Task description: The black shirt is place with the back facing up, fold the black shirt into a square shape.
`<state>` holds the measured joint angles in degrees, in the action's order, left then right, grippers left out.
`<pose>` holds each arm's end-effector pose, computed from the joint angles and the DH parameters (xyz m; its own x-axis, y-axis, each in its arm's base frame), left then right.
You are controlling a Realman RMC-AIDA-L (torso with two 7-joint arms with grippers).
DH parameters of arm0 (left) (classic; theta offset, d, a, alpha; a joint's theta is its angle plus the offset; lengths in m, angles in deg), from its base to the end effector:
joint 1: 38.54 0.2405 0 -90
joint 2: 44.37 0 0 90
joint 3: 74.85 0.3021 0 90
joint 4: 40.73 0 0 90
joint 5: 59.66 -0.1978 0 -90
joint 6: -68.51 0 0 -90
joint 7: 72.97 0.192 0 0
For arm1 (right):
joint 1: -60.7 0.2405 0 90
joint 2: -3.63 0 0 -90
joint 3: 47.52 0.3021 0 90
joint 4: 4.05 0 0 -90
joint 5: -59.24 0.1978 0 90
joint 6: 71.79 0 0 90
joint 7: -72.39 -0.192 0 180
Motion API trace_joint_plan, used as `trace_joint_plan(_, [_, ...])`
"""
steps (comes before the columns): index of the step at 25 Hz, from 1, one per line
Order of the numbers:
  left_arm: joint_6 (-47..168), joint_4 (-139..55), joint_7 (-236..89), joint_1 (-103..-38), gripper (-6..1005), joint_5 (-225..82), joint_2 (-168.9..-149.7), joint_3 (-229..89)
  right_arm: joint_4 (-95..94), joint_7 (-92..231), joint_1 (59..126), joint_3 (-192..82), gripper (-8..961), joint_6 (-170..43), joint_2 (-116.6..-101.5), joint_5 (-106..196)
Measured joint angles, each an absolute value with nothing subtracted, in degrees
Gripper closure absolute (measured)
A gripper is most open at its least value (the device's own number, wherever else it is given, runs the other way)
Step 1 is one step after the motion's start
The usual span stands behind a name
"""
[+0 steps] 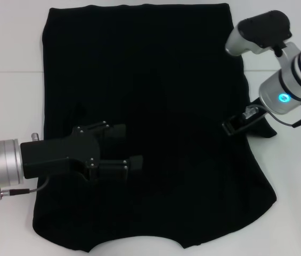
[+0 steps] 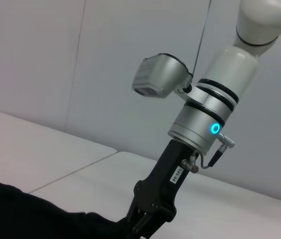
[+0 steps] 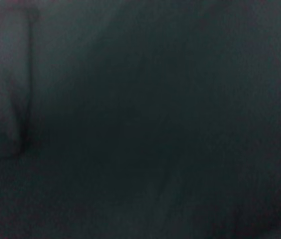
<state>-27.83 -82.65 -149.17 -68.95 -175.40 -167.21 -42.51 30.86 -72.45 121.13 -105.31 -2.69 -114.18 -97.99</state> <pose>-0.2447 0.3470 -0.0619 0.7643 0.2521 0.5935 0.3990 -0.9080 -0.1282 0.2125 0.4783 -0.0905 0.6401 -0.7644 0.0776 -0.6480 -0.5913 -0.4800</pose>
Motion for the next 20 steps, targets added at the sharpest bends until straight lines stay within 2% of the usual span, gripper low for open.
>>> trace_joint_plan(3, [-27.81,-82.66,-149.17,-68.97,62,-175.44,-167.18,-42.51,31.91,-73.1,121.46,-105.24,874,-3.98,-114.94,-98.45])
trace_joint_plan(6, [-27.74,-82.66,-149.13,-68.94,62,-175.47,-167.17,-42.52,32.69,-74.02,121.03,-104.66,863,-6.17,-114.96,-98.37])
trace_joint_plan(11, [-27.59,-82.66,-149.04,-68.84,63,-175.48,-167.24,-42.55,33.52,-74.68,119.64,-101.24,632,-9.51,-114.04,-97.78])
trace_joint_plan(14, [-27.55,-82.61,-149.05,-68.95,62,-175.48,-167.24,-42.59,34.4,-74.09,118.53,-100.2,393,-9.82,-113.35,-95.69])
trace_joint_plan(19, [-27.54,-82.33,-149.07,-69.27,62,-175.45,-167.17,-42.7,34.28,-75.83,117.06,-100.14,157,-9.17,-111.94,-94.37])
trace_joint_plan(20, [-27.54,-82.33,-149.07,-69.27,62,-175.45,-167.17,-42.7,34.04,-77.02,116.53,-100.12,158,-9.05,-111.45,-94.37])
